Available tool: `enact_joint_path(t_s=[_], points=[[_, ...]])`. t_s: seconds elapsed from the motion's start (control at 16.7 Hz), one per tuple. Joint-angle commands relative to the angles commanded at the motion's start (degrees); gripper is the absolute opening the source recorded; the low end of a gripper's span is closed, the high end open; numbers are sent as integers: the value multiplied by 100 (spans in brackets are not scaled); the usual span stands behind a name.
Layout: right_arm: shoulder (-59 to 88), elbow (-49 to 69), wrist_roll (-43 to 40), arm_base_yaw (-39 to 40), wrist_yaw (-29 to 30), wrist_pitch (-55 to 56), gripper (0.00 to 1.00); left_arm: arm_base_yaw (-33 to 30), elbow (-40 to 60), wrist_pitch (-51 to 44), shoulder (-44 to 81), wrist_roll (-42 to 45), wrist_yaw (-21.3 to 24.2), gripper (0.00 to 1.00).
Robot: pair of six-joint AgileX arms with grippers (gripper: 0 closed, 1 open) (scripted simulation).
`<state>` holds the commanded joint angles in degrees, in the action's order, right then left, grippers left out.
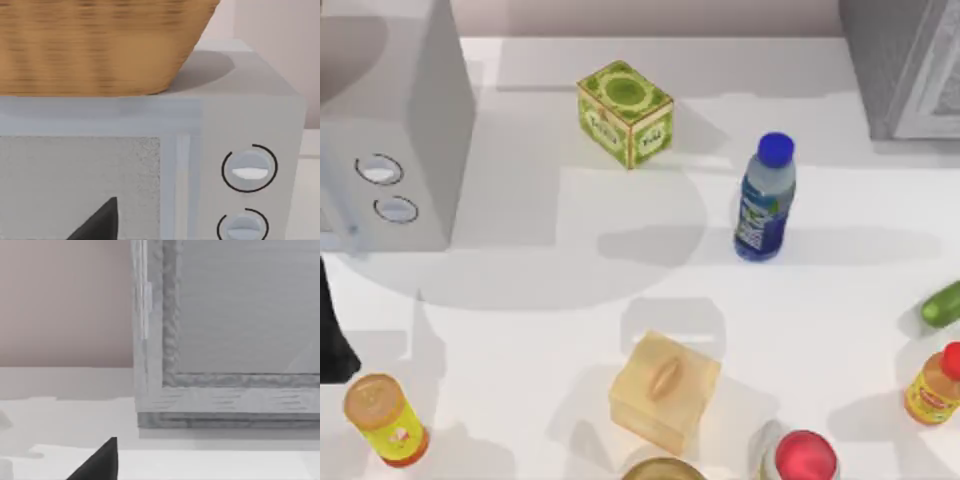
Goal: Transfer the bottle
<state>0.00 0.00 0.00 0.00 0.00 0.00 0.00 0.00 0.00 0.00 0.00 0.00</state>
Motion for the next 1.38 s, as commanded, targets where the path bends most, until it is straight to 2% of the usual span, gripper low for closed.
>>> enact_joint_path(t_s=[0.24, 0.48, 1.38], points=[[179, 38, -36, 63, -116, 162, 100, 0, 0, 0, 0, 0, 0, 100], [1272, 239, -201, 269, -595, 1002, 100, 0, 0, 0, 0, 0, 0, 100], [9569, 1951, -769, 723, -2790, 6198, 100, 0, 0, 0, 0, 0, 0, 100]])
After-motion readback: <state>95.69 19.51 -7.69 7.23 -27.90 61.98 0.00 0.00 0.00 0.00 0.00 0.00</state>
